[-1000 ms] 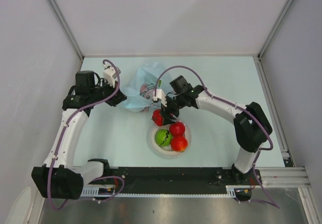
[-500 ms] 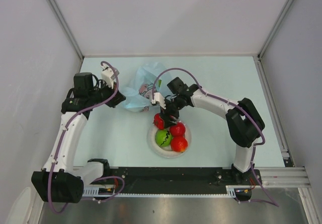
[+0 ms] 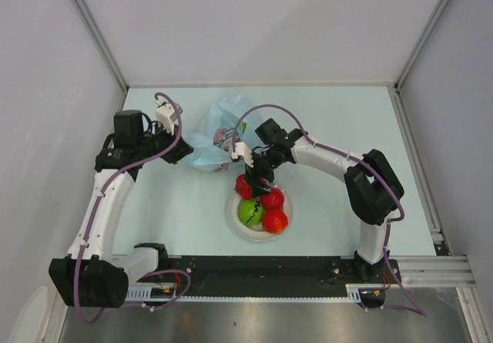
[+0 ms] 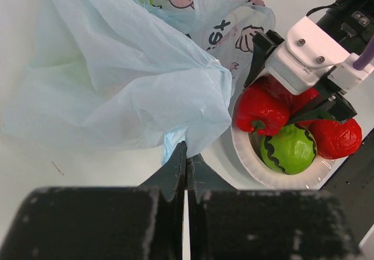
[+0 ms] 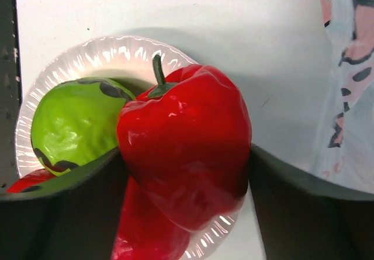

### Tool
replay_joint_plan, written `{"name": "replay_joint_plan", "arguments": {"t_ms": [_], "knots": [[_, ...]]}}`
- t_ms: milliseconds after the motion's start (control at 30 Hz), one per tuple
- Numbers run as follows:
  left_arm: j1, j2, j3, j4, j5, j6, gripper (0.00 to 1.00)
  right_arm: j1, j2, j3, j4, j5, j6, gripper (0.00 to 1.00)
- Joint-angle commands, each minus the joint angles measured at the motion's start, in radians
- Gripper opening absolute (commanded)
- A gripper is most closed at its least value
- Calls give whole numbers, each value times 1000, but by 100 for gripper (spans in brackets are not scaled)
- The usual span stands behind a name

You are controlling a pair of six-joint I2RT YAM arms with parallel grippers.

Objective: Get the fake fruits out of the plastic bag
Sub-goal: Place the fake fruit on the plate, then take out the fake fruit from the plastic bag.

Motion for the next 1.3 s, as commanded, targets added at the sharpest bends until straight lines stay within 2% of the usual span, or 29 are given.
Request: {"name": "replay_joint_plan", "arguments": {"t_ms": [0, 67, 333, 567, 667, 733, 833, 900, 1000, 1267], "knots": [[7, -1, 1, 34, 24, -9, 0, 3, -4, 38, -6, -8, -6, 87], [5, -1, 1, 30, 22, -6, 0, 2, -14, 38, -12, -10, -11, 100], [7, -2, -7, 29, 19, -1, 0, -18, -58, 38, -20, -63, -6, 100], [7, 6, 4, 17, 22, 3, 0, -46, -119, 68, -118, -128, -43, 100], [7, 9, 5, 17, 25, -1, 0, -75, -149, 85, -71, -155, 38, 100], [7, 12, 11, 24, 29, -9, 1, -83, -143, 85, -3, -140, 162, 96], [7, 25, 28, 24, 38, -17, 0, -83, -115, 85, 116, -98, 239, 87], [5, 35, 39, 24, 38, -18, 0, -66, -84, 85, 143, -59, 247, 79], [7, 47, 51, 26, 41, -21, 0, -47, -45, 85, 183, 4, 253, 74], [7, 39, 50, 17, 38, -26, 0, -14, -24, 81, 172, 51, 246, 72]]}}
